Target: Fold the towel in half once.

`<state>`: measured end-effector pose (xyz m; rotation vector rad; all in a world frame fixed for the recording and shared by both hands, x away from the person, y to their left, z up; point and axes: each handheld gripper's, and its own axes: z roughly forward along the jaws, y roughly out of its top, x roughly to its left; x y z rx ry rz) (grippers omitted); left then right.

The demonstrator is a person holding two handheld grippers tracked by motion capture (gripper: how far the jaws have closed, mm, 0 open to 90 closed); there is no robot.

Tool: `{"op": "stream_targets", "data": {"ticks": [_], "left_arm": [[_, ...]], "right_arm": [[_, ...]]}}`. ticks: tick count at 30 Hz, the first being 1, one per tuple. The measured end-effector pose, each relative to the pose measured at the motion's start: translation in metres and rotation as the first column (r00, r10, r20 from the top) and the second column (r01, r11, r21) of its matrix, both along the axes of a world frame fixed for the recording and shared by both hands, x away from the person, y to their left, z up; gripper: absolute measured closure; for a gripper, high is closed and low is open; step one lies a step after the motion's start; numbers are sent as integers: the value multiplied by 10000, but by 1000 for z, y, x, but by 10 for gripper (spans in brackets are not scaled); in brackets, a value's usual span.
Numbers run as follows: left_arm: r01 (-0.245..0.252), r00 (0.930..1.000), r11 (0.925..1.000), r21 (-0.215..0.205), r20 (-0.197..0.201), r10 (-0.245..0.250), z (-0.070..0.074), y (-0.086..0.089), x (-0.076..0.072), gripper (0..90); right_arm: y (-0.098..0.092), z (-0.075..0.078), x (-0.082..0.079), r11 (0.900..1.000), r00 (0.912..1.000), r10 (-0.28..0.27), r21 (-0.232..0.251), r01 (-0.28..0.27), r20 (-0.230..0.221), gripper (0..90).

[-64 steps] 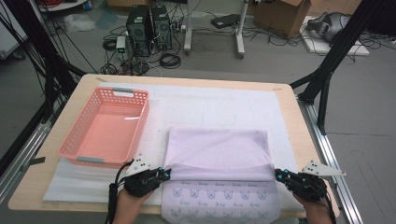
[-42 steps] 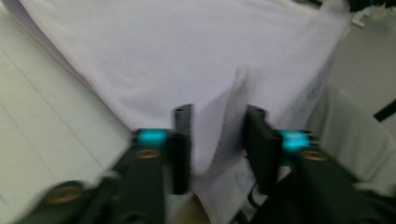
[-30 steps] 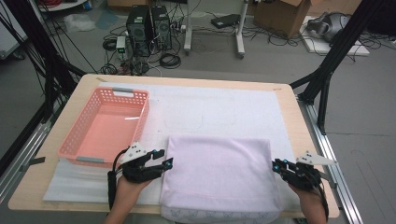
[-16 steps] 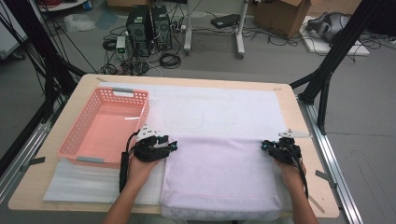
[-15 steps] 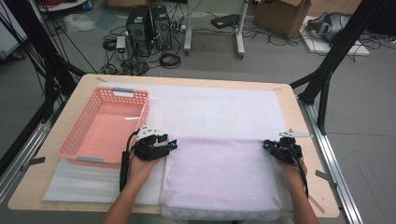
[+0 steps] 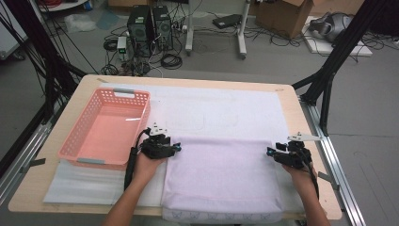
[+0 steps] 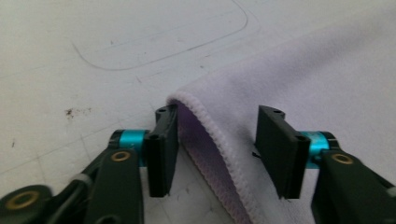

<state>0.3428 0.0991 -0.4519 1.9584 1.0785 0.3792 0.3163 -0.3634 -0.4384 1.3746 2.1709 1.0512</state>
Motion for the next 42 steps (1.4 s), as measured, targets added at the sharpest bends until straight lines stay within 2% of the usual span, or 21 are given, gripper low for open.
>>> {"op": "stream_targets", "data": {"ticks": [3, 4, 6, 8, 9, 10, 11, 12, 16, 17, 19, 21, 23, 26, 28, 33, 34, 40, 42], "left_arm": [[-36, 10000, 9999, 97, 56, 36, 0, -2, -2, 607], [-20, 10000, 9998, 192, 80, 19, 0, -2, -3, 616], [-25, 9999, 9998, 199, 105, 23, 0, -3, -4, 660], [34, 9999, 9997, 232, 118, -37, 0, -3, -5, 703], [332, 9994, 9994, 68, 29, -332, 0, -4, -5, 765], [383, 9990, 9986, 378, 215, -391, 0, -7, -7, 841], [378, 9983, 9977, 570, 417, -402, 0, -9, -9, 843], [347, 9984, 9982, 493, 421, -368, 0, -9, -9, 847], [143, 9999, 9998, -104, -4, -143, 0, -5, -6, 858], [55, 10000, 9995, -298, 27, -54, 1, -4, -5, 860], [-196, 9991, 9968, -776, 353, 224, 7, -2, -3, 860], [-232, 9975, 9958, -890, 640, 290, 16, -3, 3, 861], [-276, 9967, 9954, -922, 731, 344, 25, -3, 12, 860], [-533, 9931, 9910, -1230, 973, 655, 36, -4, 26, 861], [-607, 9928, 9905, -1232, 957, 727, 40, -6, 37, 861], [-931, 9857, 9864, -1354, 1270, 1105, 44, -8, 60, 859], [-981, 9859, 9863, -1325, 1220, 1145, 44, -8, 64, 859], [-1043, 9849, 9875, -1185, 1258, 1192, 54, -8, 86, 859], [-1130, 9800, 9851, -1295, 1492, 1320, 56, -7, 90, 859]], "right_arm": [[8, -7, -2, 9994, 9987, 279, -189, -288, -435, 433], [11, -7, -4, 9994, 9993, 192, -274, -200, -312, 429], [13, -7, -6, 9998, 9994, 20, -206, -28, -357, 454], [16, -7, -7, 9989, 9997, 50, -473, -62, -255, 522], [17, -6, -8, 9985, 9994, 222, -498, -235, -257, 586], [19, -6, -8, 9979, 9989, 390, -513, -404, -278, 669], [20, -5, -9, 9971, 9973, 623, -409, -638, -376, 773], [21, -6, -10, 9969, 9962, 756, -193, -765, -431, 816], [10, -9, -6, 9929, 9935, 849, 900, -780, -752, 847], [8, -9, -6, 9930, 9942, 820, 904, -756, -701, 850], [7, -6, -4, 9942, 9956, 902, 609, -885, -247, 853], [6, -2, -2, 9949, 9960, 879, 477, -884, 132, 854], [4, 3, 3, 9965, 9958, 736, 358, -756, 552, 854], [1, 10, 13, 9974, 9961, 503, 479, -538, 719, 854], [-1, 15, 22, 9977, 9947, 390, 513, -441, 956, 854], [-1, 27, 45, 9985, 9895, 89, 530, -167, 1442, 853], [-1, 29, 50, 9987, 9881, 66, 493, -144, 1538, 853], [4, 30, 79, 9991, 9874, -248, 392, 189, 1562, 852], [4, 28, 85, 9978, 9868, -388, 584, 299, 1570, 852]]}}
